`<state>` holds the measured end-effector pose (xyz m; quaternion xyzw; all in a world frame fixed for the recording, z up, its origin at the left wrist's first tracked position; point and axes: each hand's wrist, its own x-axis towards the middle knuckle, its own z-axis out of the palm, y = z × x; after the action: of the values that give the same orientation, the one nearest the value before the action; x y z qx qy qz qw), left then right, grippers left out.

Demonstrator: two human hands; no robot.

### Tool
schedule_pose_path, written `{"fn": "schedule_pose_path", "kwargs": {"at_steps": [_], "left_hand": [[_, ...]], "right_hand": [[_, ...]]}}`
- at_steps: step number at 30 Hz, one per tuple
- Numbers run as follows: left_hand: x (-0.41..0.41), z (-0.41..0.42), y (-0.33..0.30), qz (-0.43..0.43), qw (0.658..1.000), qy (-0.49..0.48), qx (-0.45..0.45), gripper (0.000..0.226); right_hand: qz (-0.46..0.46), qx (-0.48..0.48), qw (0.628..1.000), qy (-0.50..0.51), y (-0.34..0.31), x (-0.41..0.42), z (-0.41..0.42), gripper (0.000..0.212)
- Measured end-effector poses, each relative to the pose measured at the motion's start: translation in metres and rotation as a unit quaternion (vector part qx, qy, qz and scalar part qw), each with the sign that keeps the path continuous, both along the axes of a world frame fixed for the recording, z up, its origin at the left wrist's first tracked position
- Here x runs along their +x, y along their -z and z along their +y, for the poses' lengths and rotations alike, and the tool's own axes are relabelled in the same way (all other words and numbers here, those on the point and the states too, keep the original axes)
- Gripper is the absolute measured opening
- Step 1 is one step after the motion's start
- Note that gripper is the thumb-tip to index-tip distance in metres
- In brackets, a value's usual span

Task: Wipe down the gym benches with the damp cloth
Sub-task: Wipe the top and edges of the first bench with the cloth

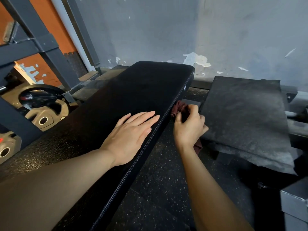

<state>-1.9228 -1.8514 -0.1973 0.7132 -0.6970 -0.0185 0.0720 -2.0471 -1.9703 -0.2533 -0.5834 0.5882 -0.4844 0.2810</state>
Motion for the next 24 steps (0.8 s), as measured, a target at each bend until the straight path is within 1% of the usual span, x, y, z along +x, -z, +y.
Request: {"fn": "schedule_pose_path", "kwargs": {"at_steps": [3,5,6,7,9,10,11,12,13,16,19,21,24], "left_hand": [[0.000,-0.001,0.000,0.002,1.000,-0.001,-0.001,0.050],[0.000,-0.001,0.000,0.006,1.000,0.000,-0.009,0.049],[0.000,-0.001,0.001,0.006,1.000,0.000,-0.012,0.049],[0.000,-0.001,0.001,0.005,1.000,0.000,-0.013,0.050],[0.000,-0.001,0.001,0.003,1.000,0.002,-0.012,0.049],[0.000,-0.001,0.001,0.005,1.000,0.002,-0.013,0.048],[0.000,-0.001,0.001,0.006,1.000,0.001,-0.013,0.047],[0.001,-0.001,0.001,0.006,1.000,0.001,-0.014,0.047],[0.001,-0.001,0.001,0.005,1.000,0.000,-0.014,0.047],[0.001,-0.001,0.002,0.008,1.000,-0.001,-0.016,0.047],[0.001,-0.002,0.002,0.011,1.000,0.002,-0.017,0.047],[0.001,-0.002,0.003,0.008,1.000,0.000,-0.020,0.047],[0.000,-0.001,0.002,0.008,1.000,-0.004,-0.021,0.047]], "right_hand": [[0.008,0.027,0.999,-0.032,0.003,-0.004,0.004,0.035],[-0.019,0.042,0.996,-0.077,0.002,-0.004,0.009,0.035],[-0.066,0.056,0.990,-0.107,0.004,-0.005,0.012,0.033],[-0.139,0.077,0.977,-0.140,0.005,-0.007,0.017,0.034],[-0.291,0.113,0.926,-0.211,0.014,-0.018,0.026,0.049],[-0.332,0.116,0.903,-0.246,0.020,-0.025,0.030,0.057],[-0.340,0.107,0.893,-0.275,0.023,-0.030,0.032,0.062],[-0.327,0.092,0.895,-0.291,0.025,-0.033,0.032,0.064],[-0.306,0.076,0.904,-0.287,0.024,-0.034,0.029,0.065],[-0.261,0.044,0.934,-0.239,0.015,-0.030,0.005,0.065],[-0.203,0.024,0.959,-0.194,0.010,-0.031,-0.012,0.056],[-0.199,0.016,0.960,-0.196,0.013,-0.030,-0.003,0.051],[-0.228,0.002,0.947,-0.226,0.022,-0.022,0.012,0.051]]}}
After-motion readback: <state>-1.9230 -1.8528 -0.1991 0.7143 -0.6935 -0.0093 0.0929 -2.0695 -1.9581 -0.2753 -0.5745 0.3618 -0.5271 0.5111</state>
